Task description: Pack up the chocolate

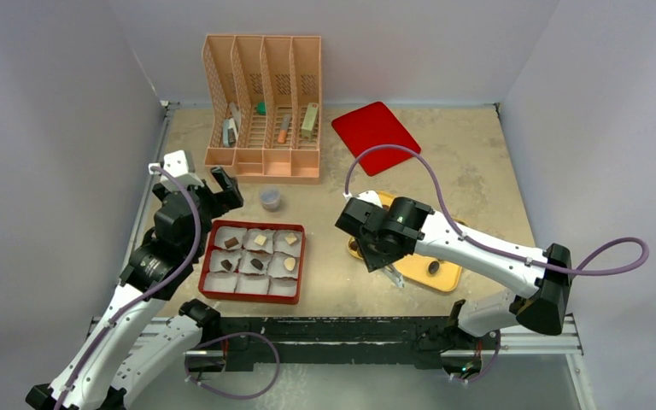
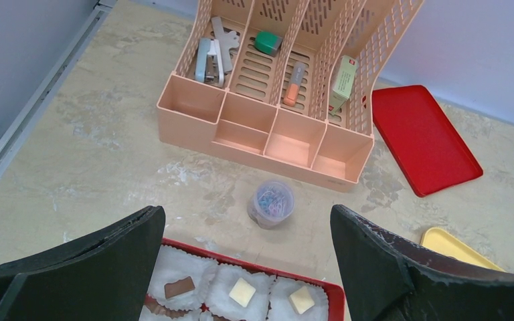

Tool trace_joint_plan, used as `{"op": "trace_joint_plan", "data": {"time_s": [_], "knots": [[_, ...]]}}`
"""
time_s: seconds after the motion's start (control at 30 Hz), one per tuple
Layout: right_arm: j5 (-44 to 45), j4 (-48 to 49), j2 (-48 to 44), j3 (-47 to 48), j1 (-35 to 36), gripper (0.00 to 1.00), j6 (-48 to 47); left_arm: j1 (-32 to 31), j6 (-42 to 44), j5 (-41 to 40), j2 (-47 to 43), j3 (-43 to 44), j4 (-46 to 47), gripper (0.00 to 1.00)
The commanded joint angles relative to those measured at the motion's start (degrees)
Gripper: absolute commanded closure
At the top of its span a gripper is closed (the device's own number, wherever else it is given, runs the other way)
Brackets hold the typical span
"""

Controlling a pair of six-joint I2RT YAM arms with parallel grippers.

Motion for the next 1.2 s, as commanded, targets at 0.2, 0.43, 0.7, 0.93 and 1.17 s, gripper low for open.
{"op": "trace_joint_plan", "data": {"time_s": [0.2,0.43,0.7,0.93,1.17], "knots": [[-1.86,1.72,-0.93,-2.21,-2.33,0.62,-1.17,-0.18,1.08,0.11,-0.23,-0.08,2.97,0.06],[-3.18,3.32,-0.78,-3.13,-2.43,0.61,-1.86,-0.18,0.93,0.29,0.15,-0.08,3.04,0.06],[-2.89,3.4,0.15,-4.56,-2.86,0.6,-1.87,-0.18,1.01,0.28,0.2,-0.03,3.17,0.06],[-3.8,4.28,0.52,-5.46,-3.2,0.61,-2.3,-0.18,0.93,0.3,0.0,-0.06,3.08,0.06],[-5.89,5.19,0.56,-5.33,-3.22,0.6,-2.92,-0.18,0.84,0.24,-0.17,-0.08,2.91,0.06]]}}
